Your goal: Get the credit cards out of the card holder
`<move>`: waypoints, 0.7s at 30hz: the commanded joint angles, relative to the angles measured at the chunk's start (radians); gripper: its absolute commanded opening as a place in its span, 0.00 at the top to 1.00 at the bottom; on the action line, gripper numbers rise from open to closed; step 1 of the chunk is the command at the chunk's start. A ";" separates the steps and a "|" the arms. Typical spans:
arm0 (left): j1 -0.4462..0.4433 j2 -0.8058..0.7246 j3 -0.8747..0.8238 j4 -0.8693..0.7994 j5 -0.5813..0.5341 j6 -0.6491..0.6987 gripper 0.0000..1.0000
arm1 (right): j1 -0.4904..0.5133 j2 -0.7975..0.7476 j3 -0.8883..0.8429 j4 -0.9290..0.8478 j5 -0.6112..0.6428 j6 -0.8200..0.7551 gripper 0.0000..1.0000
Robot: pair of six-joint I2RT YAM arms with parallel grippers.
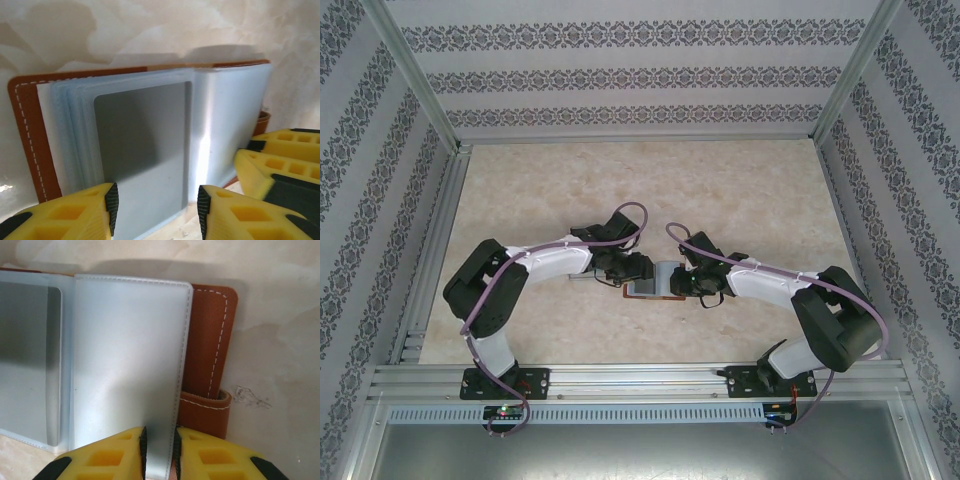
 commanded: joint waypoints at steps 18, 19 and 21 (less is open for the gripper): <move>-0.018 -0.029 0.014 -0.091 -0.099 0.012 0.55 | -0.004 0.049 0.005 -0.009 -0.009 -0.005 0.75; -0.018 -0.031 0.013 -0.087 -0.096 0.015 0.55 | -0.004 0.049 0.004 -0.008 -0.009 -0.003 0.75; -0.019 -0.023 0.016 -0.086 -0.081 0.017 0.55 | -0.004 0.050 0.002 -0.006 -0.009 -0.001 0.75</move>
